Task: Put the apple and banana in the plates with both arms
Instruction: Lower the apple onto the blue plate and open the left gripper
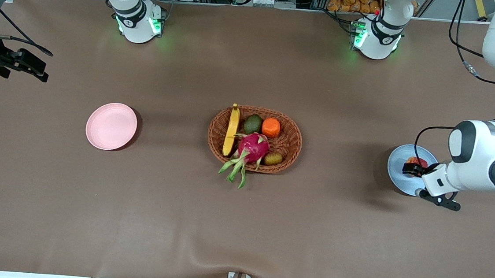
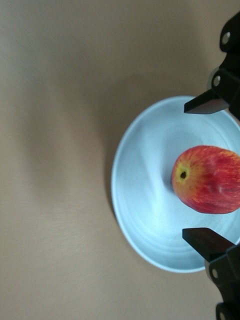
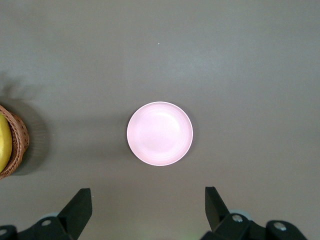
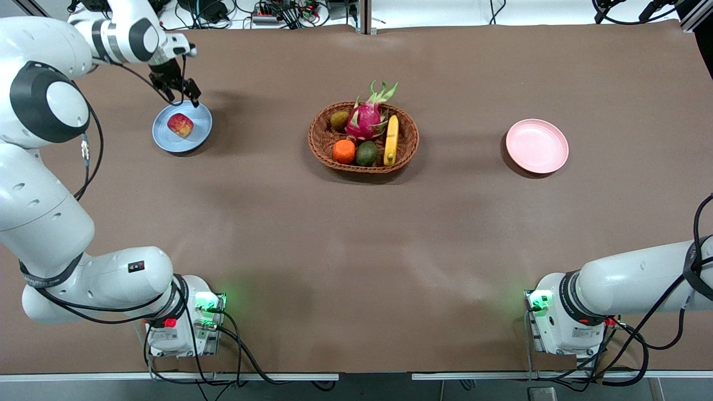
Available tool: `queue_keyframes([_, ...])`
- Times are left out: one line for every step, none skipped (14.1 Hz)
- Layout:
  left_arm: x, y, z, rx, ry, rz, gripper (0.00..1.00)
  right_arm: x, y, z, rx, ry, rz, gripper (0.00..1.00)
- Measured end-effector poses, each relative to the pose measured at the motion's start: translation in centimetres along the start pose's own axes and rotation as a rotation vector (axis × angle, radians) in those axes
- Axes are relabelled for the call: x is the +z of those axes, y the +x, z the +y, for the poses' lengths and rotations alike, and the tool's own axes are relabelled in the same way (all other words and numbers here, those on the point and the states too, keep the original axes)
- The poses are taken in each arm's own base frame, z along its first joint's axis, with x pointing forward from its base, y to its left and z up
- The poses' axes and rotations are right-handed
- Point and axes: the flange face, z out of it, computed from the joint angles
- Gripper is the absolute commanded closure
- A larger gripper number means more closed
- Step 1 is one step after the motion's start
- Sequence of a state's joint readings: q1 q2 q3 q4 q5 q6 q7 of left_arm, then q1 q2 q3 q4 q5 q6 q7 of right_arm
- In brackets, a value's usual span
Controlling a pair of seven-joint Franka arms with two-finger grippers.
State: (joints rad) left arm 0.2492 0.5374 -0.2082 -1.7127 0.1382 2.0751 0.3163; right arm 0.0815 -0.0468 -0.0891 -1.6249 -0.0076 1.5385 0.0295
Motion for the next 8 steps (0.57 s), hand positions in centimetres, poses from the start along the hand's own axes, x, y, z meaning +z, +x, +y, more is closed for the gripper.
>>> queue_keyframes([-1.6, 0.6, 0.4, 0.008, 0.003, 0.013, 0.0, 0.0, 0.0, 0.0, 0.0, 0.0, 0.0, 0.0])
queue_keyframes([-3.1, 1.1, 0.6, 0.012, 0.007, 0.023, 0.0, 0.0, 0.0, 0.0, 0.0, 0.0, 0.0, 0.0])
queue_keyframes([-4.3, 1.4, 0.8, 0.015, 0.009, 0.032, 0.0, 0.0, 0.0, 0.0, 0.0, 0.0, 0.0, 0.0])
queue_keyframes([-5.4, 1.7, 1.2, 0.008, 0.012, 0.045, 0.0, 0.0, 0.0, 0.0, 0.0, 0.0, 0.0, 0.0])
queue_keyframes([-6.2, 1.9, 1.5, -0.011, 0.014, 0.059, 0.0, 0.0, 0.0, 0.0, 0.0, 0.0, 0.0, 0.0])
queue_keyframes([-7.1, 2.1, 1.8, -0.025, 0.017, 0.071, 0.0, 0.0, 0.0, 0.0, 0.0, 0.0, 0.001, 0.0])
queue_keyframes([-7.9, 2.2, 2.0, -0.03, 0.018, 0.077, 0.0, 0.0, 0.0, 0.0, 0.0, 0.0, 0.001, 0.0])
queue_keyframes([-8.8, 2.2, 2.4, -0.031, 0.019, 0.081, 0.0, 0.0, 0.0, 0.0, 0.0, 0.0, 0.001, 0.0])
